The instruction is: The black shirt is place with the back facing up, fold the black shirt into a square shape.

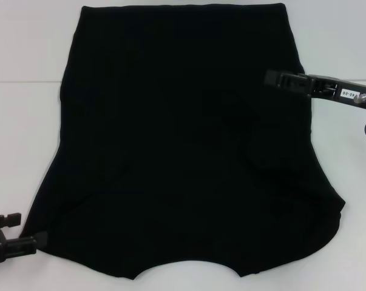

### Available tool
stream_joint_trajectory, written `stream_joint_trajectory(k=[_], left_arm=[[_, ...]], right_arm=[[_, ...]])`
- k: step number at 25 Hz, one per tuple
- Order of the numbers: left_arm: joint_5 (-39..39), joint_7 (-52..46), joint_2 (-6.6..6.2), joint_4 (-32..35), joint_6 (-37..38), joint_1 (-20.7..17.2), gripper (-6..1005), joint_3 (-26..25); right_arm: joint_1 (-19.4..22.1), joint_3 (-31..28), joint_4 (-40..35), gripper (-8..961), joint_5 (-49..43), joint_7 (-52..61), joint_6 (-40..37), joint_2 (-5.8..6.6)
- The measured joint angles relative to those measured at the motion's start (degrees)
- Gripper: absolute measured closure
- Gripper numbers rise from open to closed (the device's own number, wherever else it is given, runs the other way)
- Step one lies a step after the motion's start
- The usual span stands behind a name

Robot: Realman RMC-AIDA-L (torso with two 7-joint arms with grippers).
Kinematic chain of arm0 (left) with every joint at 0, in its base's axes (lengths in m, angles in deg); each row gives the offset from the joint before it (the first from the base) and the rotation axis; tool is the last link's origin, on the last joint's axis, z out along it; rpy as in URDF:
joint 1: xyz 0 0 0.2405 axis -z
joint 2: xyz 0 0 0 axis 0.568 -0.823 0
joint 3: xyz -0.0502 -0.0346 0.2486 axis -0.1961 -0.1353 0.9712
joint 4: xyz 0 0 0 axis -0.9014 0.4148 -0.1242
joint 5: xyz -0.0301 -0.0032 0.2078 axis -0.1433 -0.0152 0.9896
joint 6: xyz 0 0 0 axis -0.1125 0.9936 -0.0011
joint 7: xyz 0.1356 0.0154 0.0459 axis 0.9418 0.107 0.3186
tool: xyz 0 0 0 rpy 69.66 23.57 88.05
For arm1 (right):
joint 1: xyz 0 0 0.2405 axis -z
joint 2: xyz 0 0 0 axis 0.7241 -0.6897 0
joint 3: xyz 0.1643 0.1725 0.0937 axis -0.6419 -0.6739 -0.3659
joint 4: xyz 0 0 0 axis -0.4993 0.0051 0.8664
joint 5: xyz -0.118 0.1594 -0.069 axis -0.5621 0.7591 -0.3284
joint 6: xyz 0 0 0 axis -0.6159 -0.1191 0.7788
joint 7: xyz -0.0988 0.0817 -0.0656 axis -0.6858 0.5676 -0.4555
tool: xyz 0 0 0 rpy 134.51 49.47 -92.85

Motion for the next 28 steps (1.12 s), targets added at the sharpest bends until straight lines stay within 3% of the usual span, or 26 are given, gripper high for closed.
stream_joint_trajectory(k=[13, 28], left_arm=[[2.8, -0.3, 0.51, -0.7, -7.6, 1.2, 90, 3.6], [5.0, -1.8, 0.26, -0.7, -6.4, 1.9, 91, 5.1]], right_arm=[[0.2, 0.0, -0.1, 393, 0.2, 0.1, 0.0, 0.0], [0.2, 0.0, -0.3, 394, 0.2, 0.4, 0.3, 0.25]])
